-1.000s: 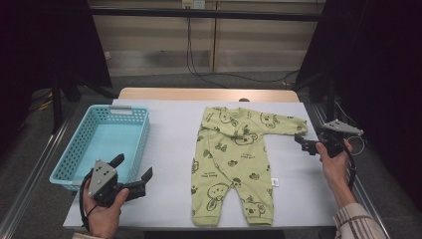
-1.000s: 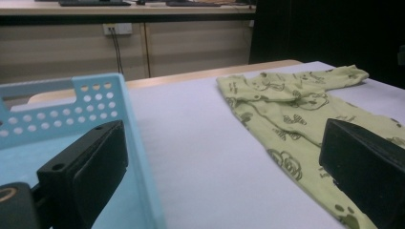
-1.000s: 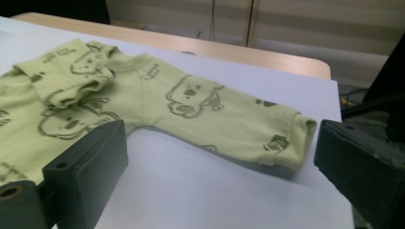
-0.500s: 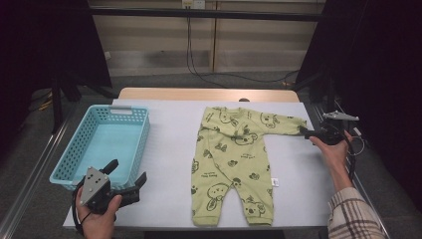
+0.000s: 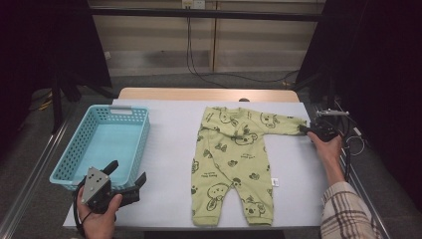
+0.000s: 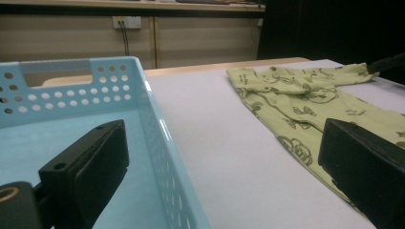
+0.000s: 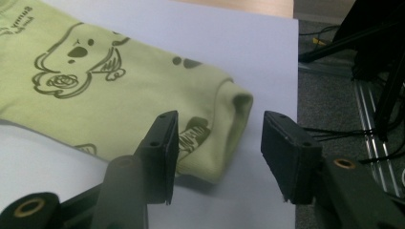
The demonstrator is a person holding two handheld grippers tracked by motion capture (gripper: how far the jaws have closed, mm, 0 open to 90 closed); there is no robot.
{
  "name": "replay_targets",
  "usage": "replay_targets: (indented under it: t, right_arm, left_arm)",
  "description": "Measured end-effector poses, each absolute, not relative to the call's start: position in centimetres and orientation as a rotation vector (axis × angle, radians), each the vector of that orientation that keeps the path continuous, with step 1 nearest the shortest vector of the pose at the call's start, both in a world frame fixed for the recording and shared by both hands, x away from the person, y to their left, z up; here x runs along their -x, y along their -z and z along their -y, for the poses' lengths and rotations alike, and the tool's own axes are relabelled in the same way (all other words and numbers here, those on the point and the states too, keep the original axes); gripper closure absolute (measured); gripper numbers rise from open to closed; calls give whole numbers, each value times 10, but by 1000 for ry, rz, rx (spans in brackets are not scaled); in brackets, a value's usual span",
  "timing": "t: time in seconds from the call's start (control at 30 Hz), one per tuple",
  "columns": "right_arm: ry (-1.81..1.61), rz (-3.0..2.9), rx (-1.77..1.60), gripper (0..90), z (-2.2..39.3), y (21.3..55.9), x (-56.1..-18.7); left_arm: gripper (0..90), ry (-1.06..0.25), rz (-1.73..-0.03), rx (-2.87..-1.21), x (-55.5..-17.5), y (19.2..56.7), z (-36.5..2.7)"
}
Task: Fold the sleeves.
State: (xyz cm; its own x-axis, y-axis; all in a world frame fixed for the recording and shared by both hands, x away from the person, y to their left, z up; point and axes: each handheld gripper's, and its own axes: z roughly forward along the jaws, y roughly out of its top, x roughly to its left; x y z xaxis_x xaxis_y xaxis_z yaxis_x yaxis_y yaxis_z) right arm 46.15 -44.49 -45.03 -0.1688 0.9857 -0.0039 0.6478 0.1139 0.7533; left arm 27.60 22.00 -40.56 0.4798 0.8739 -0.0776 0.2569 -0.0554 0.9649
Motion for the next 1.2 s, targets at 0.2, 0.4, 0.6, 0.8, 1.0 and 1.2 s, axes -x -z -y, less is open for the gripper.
replay_targets:
  t: [0.2,0.4,0.6,0.8,1.0,1.2]
  right_arm:
    - [-872,-1895,-1598,556,448,459,-462]
    - [-923,-1920,-1609,730,444,462,-464]
    - [-931,-1922,-1598,823,441,462,-464]
    - [-964,-1896,-1565,843,442,460,-462]
    - [-983,-1868,-1559,846,440,455,-460]
    - [-1014,-1841,-1545,846,440,451,-458]
  left_arm:
    - [33,-695,-1003,-1581,-276,405,-221]
    - [33,-689,-1000,-1581,-275,405,-221]
    - [34,-699,-998,-1591,-275,406,-221]
    - [35,-702,-1005,-1590,-275,405,-221]
    - [35,-698,-1001,-1594,-275,405,-222]
    - [35,-693,-1002,-1590,-275,405,-221]
